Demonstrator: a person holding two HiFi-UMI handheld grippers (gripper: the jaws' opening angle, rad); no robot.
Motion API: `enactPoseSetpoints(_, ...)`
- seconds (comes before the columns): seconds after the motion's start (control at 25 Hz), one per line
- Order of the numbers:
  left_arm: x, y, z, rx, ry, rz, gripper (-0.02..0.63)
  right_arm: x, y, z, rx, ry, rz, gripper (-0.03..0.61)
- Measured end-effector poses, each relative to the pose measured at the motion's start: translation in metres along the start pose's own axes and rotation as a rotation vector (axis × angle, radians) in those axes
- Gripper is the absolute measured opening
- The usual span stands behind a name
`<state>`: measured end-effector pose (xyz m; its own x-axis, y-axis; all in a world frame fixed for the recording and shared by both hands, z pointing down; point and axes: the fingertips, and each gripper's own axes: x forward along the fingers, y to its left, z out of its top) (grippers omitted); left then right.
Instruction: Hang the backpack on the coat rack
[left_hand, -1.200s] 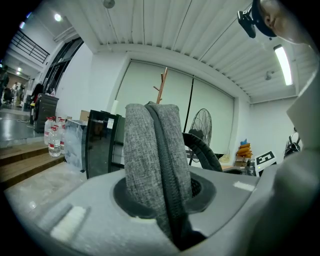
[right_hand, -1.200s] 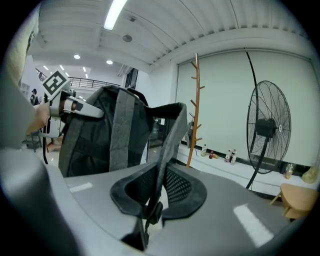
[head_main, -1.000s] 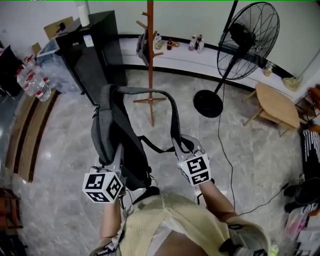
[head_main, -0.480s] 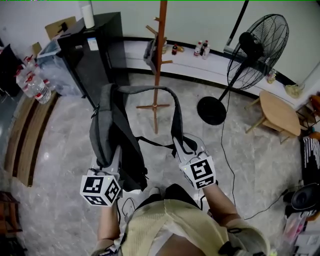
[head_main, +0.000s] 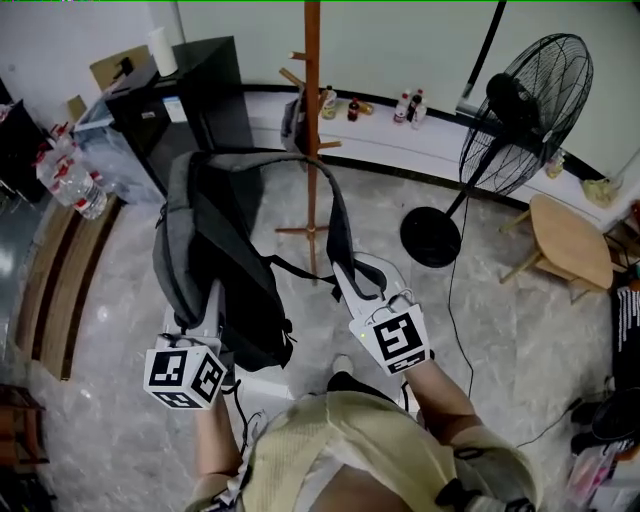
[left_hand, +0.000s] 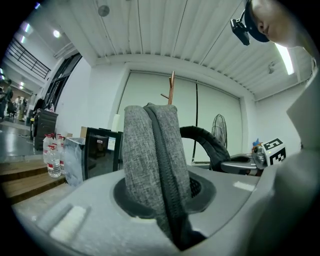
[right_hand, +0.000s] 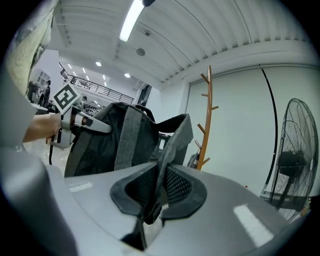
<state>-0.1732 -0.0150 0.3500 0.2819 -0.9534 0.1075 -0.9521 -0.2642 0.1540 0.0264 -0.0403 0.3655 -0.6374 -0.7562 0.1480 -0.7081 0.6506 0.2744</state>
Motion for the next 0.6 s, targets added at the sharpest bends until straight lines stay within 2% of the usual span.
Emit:
enactPoseSetpoints(0.28, 0.053, -0.024, 0.038, 0.075, -0.084, 0.047, 0.080, 0.021, -0.063, 0.017, -0.011, -0.082, 0.026, 0.038)
enactPoseSetpoints(0.6, 0.095, -0.027, 0.066, 0.095, -0.136, 0.077, 0.080, 0.048, -0.114, 0.039, -0.063, -0.176, 0.036, 0.038)
